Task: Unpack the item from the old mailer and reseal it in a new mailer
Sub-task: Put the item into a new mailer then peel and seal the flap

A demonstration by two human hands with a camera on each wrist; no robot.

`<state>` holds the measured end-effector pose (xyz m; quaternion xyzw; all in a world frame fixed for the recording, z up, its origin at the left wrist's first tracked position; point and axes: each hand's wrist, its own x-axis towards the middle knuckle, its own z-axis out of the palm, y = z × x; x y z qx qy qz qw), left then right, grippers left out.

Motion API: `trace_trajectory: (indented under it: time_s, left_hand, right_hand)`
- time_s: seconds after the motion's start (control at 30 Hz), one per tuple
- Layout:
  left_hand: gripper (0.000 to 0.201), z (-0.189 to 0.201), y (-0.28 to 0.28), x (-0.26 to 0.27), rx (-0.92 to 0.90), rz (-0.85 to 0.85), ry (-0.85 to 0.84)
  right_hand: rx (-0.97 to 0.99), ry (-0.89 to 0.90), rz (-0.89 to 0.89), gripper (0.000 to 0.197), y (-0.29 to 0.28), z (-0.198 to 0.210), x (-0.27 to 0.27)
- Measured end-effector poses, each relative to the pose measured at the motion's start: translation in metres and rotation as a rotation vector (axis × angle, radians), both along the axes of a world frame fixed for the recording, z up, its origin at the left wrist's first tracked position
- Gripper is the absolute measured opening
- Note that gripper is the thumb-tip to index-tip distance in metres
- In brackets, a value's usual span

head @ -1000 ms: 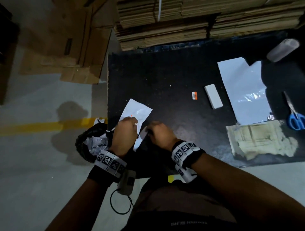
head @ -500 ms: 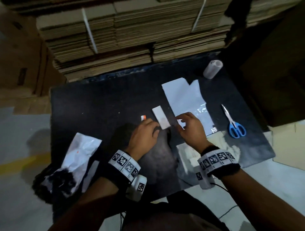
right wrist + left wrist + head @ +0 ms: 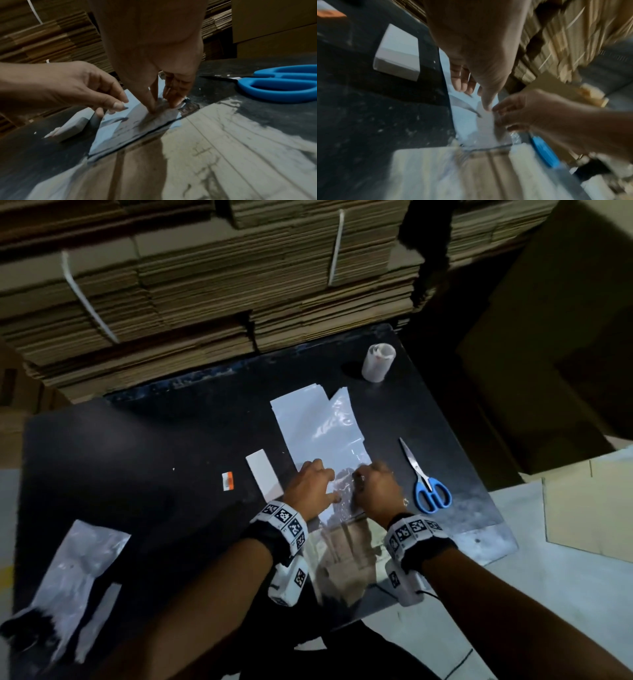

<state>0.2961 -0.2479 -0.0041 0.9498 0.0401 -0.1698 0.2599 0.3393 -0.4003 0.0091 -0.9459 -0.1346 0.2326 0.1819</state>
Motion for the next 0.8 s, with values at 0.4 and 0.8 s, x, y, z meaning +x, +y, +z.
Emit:
trace_trajectory:
  time_s: [0.4,0.8]
  left_hand:
    - [0.015,-0.007,-0.005,0.009,0.016,0.063,-0.056]
    - [0.014,0.072,0.049,0.024,-0.384,0.14,-0.173]
  right_hand:
    - [0.175,-0.014,-0.025,0.024,-0.016,-0.006,0.008]
    - [0.356,-0.359,0.23,0.042,0.0,0.045,0.035]
